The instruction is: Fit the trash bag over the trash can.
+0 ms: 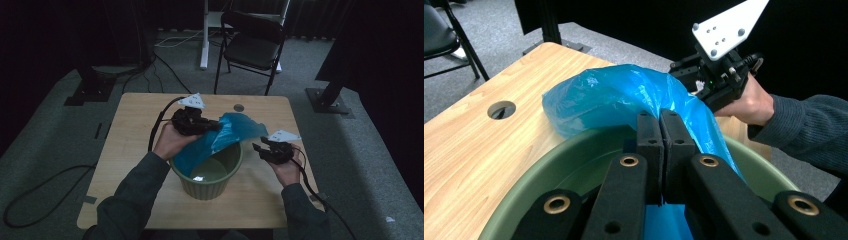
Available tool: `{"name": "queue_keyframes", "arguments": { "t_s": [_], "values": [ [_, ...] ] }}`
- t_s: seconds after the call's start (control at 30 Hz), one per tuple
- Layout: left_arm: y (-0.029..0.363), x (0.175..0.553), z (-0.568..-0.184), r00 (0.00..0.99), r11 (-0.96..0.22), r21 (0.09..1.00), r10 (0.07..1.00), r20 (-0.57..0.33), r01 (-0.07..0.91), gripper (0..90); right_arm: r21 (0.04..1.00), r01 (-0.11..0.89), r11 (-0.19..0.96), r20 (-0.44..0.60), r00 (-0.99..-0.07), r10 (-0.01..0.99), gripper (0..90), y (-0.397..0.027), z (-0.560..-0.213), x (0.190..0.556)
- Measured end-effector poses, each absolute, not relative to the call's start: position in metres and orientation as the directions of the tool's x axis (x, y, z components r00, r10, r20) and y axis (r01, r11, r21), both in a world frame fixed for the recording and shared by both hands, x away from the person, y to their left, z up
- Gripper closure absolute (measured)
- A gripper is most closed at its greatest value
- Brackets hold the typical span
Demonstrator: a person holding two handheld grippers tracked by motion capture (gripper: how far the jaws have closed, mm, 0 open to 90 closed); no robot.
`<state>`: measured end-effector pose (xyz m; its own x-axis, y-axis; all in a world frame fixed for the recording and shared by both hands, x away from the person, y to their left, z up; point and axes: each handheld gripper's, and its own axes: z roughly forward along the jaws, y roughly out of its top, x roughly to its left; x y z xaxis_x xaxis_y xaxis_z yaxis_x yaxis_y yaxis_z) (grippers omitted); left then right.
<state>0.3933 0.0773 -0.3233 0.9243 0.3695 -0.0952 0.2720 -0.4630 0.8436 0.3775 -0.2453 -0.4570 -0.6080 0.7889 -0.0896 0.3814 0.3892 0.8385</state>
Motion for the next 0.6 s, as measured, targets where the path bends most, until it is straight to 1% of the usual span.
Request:
{"name": "queue_keyframes", "arguments": {
  "t_s": [0.27,0.4,0.43,0.47,0.5,0.53,0.6],
  "values": [
    [0.081,0.392,-0.323,0.924,-0.477,0.837,0.373,-0.083,0.268,88.2,0.840,0.361,0.405,-0.142,-0.574,0.806,51.2,-0.236,-0.451,0.390],
    [0.083,0.391,-0.324,0.924,-0.482,0.834,0.374,-0.081,0.269,87.6,0.841,0.356,0.406,-0.141,-0.581,0.802,52.1,-0.232,-0.447,0.394],
    [0.083,0.391,-0.324,0.923,-0.480,0.835,0.376,-0.082,0.270,87.3,0.840,0.356,0.410,-0.141,-0.586,0.798,56.1,-0.232,-0.446,0.395],
    [0.083,0.391,-0.324,0.922,-0.479,0.835,0.378,-0.081,0.270,86.4,0.839,0.358,0.410,-0.125,-0.607,0.785,64.5,-0.231,-0.445,0.397],
    [0.084,0.390,-0.324,0.920,-0.475,0.837,0.383,-0.083,0.272,84.8,0.839,0.358,0.410,-0.113,-0.623,0.774,69.1,-0.231,-0.444,0.398],
    [0.084,0.390,-0.324,0.919,-0.475,0.837,0.386,-0.079,0.272,81.2,0.841,0.358,0.406,-0.101,-0.633,0.767,74.2,-0.231,-0.442,0.399],
    [0.085,0.390,-0.325,0.917,-0.477,0.837,0.392,-0.071,0.268,73.7,0.849,0.355,0.392,-0.088,-0.637,0.766,81.3,-0.232,-0.438,0.398]
  ]
}}
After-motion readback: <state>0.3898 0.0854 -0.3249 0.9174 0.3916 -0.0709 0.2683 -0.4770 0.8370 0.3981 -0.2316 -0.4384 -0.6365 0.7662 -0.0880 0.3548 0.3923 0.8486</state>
